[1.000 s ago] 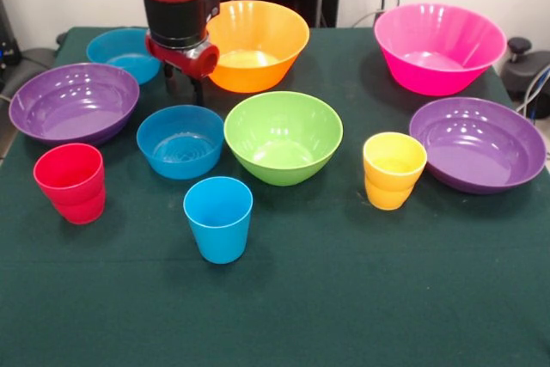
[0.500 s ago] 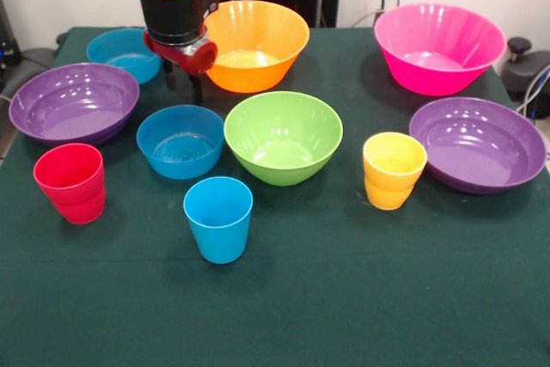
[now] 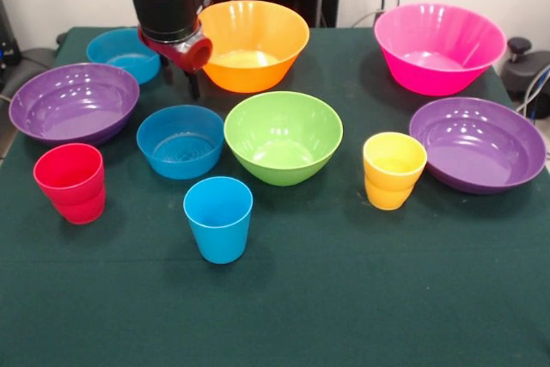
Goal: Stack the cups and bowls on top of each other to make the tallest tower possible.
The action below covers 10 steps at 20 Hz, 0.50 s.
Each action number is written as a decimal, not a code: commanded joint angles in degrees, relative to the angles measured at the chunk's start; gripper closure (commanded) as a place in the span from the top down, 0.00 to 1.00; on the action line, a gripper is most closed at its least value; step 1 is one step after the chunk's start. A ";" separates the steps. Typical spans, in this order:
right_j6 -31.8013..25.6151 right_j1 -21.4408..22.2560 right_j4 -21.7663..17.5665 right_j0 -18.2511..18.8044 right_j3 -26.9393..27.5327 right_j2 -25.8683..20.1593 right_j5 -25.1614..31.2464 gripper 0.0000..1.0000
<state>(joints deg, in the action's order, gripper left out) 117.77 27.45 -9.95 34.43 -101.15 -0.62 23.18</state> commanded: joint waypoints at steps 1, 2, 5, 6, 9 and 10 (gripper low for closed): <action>4.81 1.37 2.11 -3.44 1.90 -3.56 3.57 1.00; 5.02 1.38 2.11 -3.67 1.60 -3.74 2.96 1.00; 4.70 0.95 2.74 -3.98 3.66 -4.06 4.06 1.00; 4.67 1.16 3.05 -4.29 4.25 -3.97 5.11 1.00; 4.62 2.24 3.69 -4.77 3.56 -4.10 5.96 1.00; 4.72 2.40 3.98 -5.00 3.75 -4.04 6.41 1.00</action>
<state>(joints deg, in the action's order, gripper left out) 117.77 29.98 -8.52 32.11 -100.81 -0.59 24.03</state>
